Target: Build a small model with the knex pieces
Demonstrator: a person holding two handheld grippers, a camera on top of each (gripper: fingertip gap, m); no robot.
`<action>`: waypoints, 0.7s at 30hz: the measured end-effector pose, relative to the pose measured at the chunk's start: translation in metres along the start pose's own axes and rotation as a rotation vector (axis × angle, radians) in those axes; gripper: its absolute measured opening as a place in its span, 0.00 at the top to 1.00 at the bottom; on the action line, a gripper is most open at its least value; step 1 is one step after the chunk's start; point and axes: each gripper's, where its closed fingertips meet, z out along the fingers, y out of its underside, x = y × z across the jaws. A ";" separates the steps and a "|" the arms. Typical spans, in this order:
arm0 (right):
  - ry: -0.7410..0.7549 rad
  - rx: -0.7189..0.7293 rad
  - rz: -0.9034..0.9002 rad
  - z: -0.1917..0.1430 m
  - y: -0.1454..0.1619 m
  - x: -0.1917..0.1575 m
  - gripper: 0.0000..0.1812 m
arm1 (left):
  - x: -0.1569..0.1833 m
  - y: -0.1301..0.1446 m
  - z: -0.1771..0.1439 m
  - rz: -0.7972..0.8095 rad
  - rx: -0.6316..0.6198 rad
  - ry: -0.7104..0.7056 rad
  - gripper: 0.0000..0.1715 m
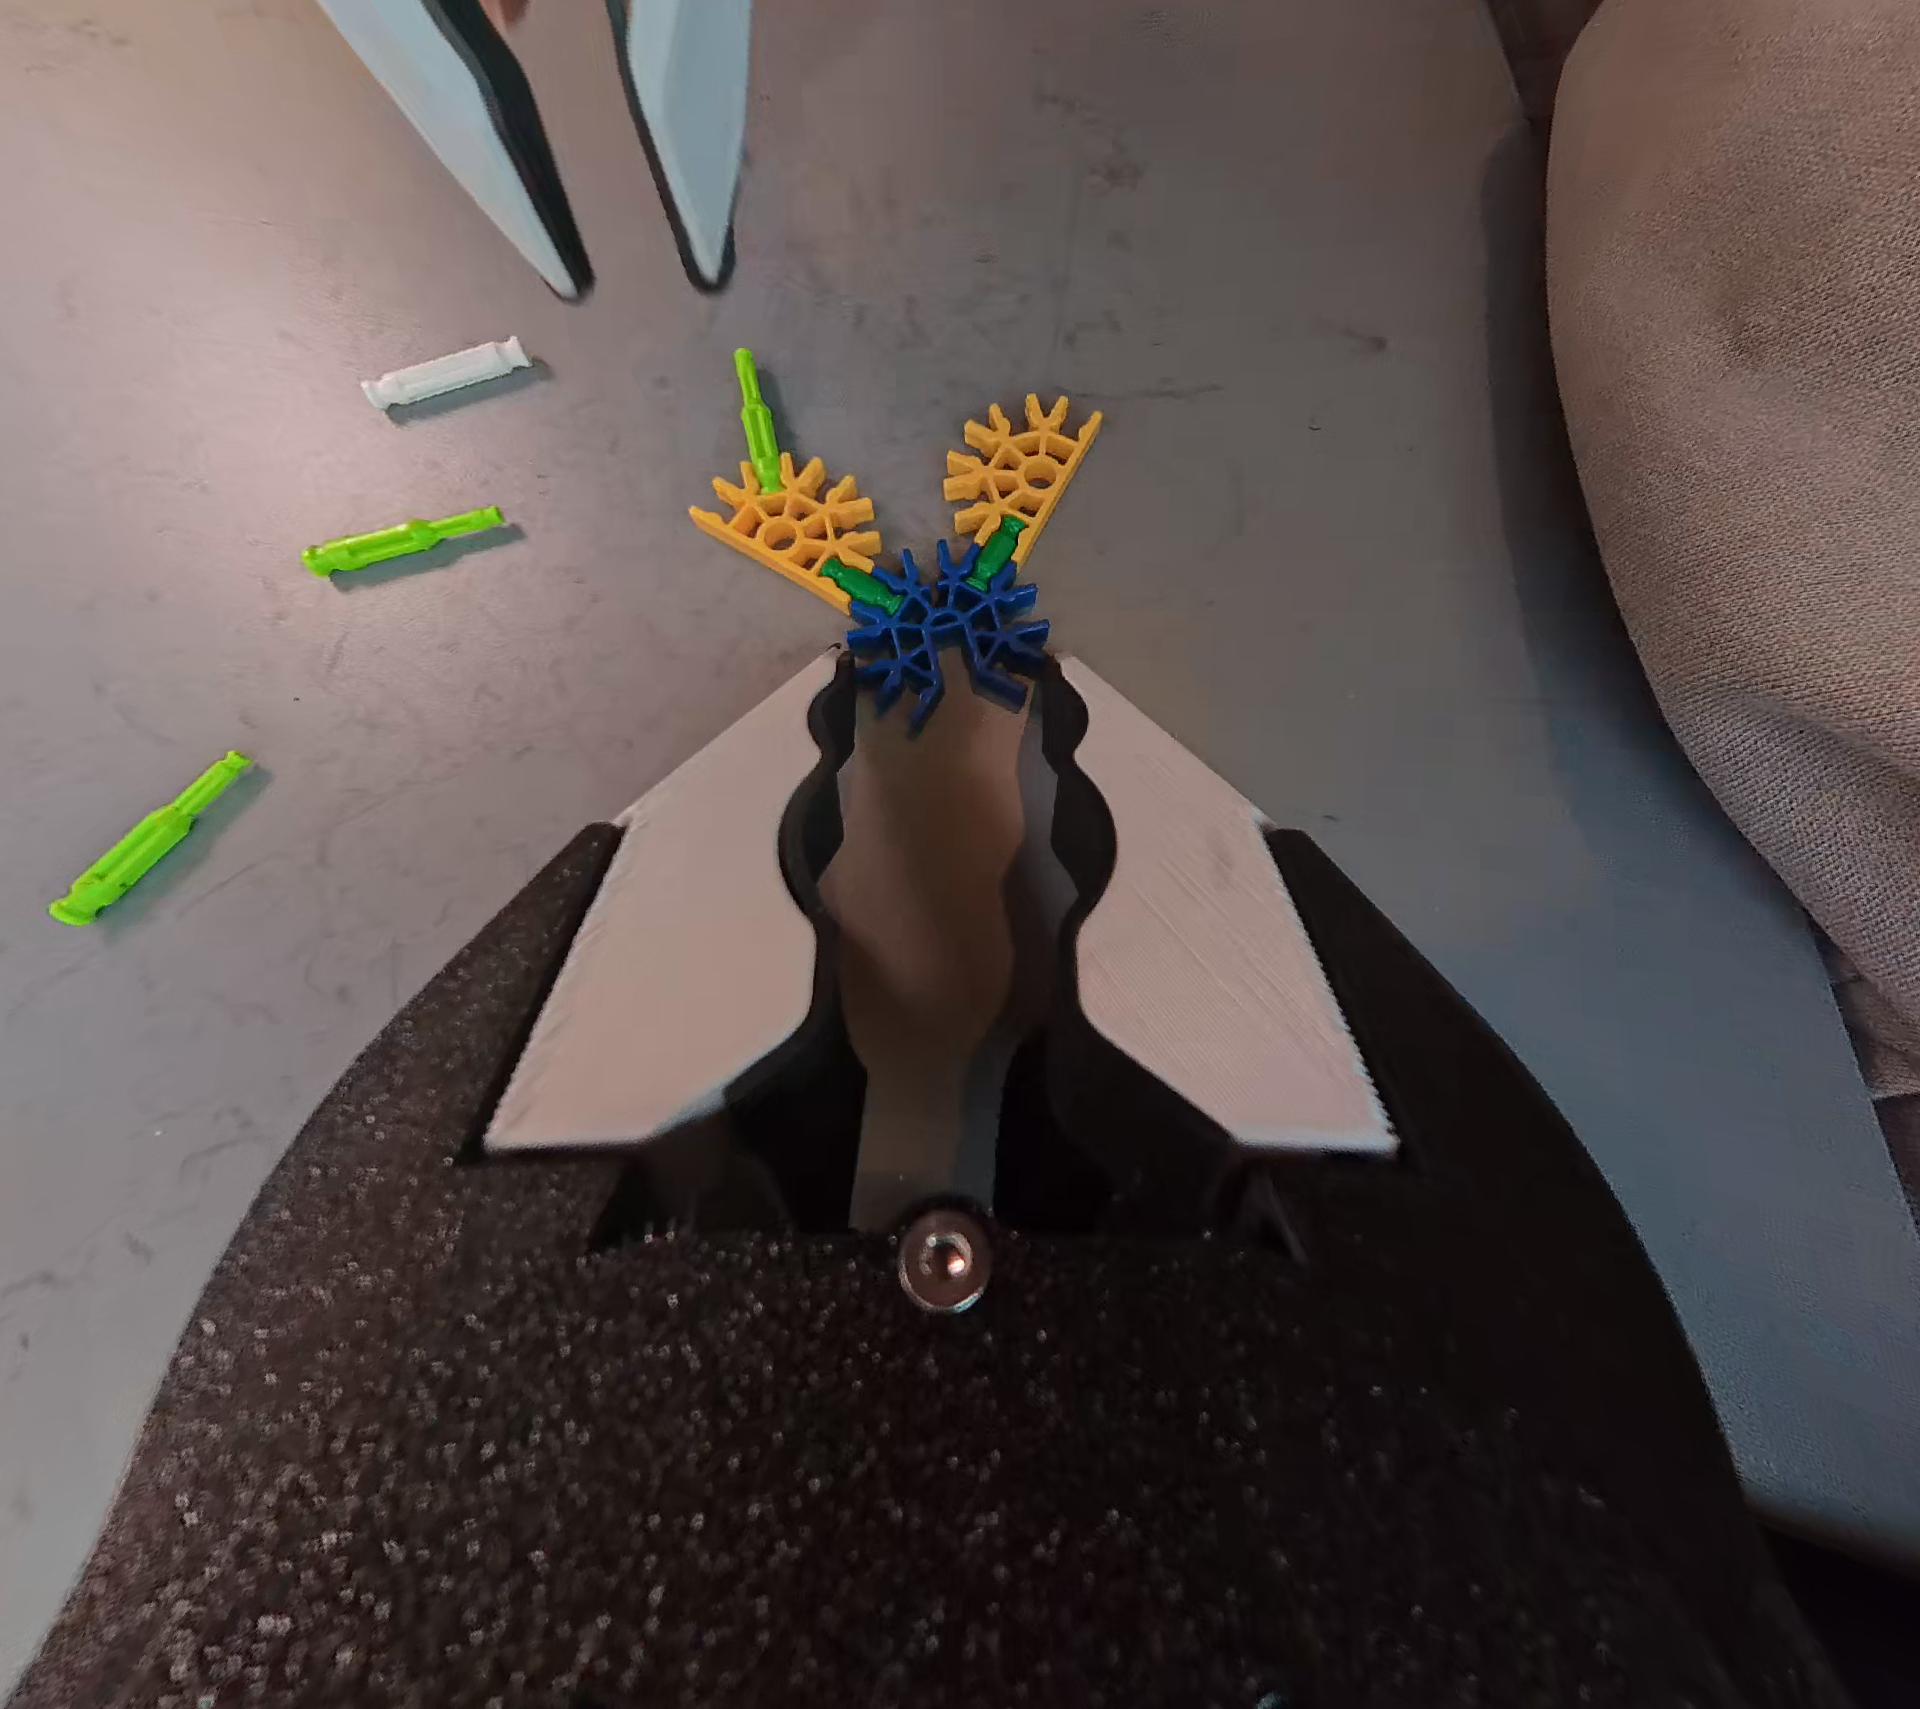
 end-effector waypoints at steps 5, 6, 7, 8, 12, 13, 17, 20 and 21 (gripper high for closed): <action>0.124 -0.017 0.093 -0.046 0.058 0.012 0.84 | 0.000 0.000 0.000 0.005 0.000 -0.005 0.79; 0.124 -0.035 0.118 -0.047 0.072 0.010 0.83 | 0.000 0.000 0.000 0.008 0.001 -0.008 0.79; 0.119 -0.037 0.135 -0.045 0.082 0.007 0.83 | 0.000 0.000 0.000 0.009 0.001 -0.009 0.79; 0.107 -0.037 0.149 -0.042 0.090 0.002 0.83 | 0.000 0.000 0.000 0.009 0.001 -0.009 0.79; 0.114 -0.040 0.153 -0.028 0.103 0.000 0.84 | 0.000 0.000 -0.001 0.009 0.002 -0.009 0.79; 0.104 -0.044 0.156 -0.025 0.104 -0.001 0.86 | 0.000 0.000 -0.001 0.008 0.002 -0.010 0.79; 0.081 -0.032 0.163 -0.022 0.101 -0.004 0.94 | 0.000 0.001 -0.002 0.014 0.002 -0.014 0.79; 0.099 -0.035 0.164 -0.022 0.100 -0.008 0.98 | 0.002 0.000 -0.003 0.023 0.004 -0.014 0.79; 0.106 -0.033 0.164 -0.022 0.098 -0.010 0.98 | 0.002 0.000 -0.003 0.024 0.004 -0.014 0.79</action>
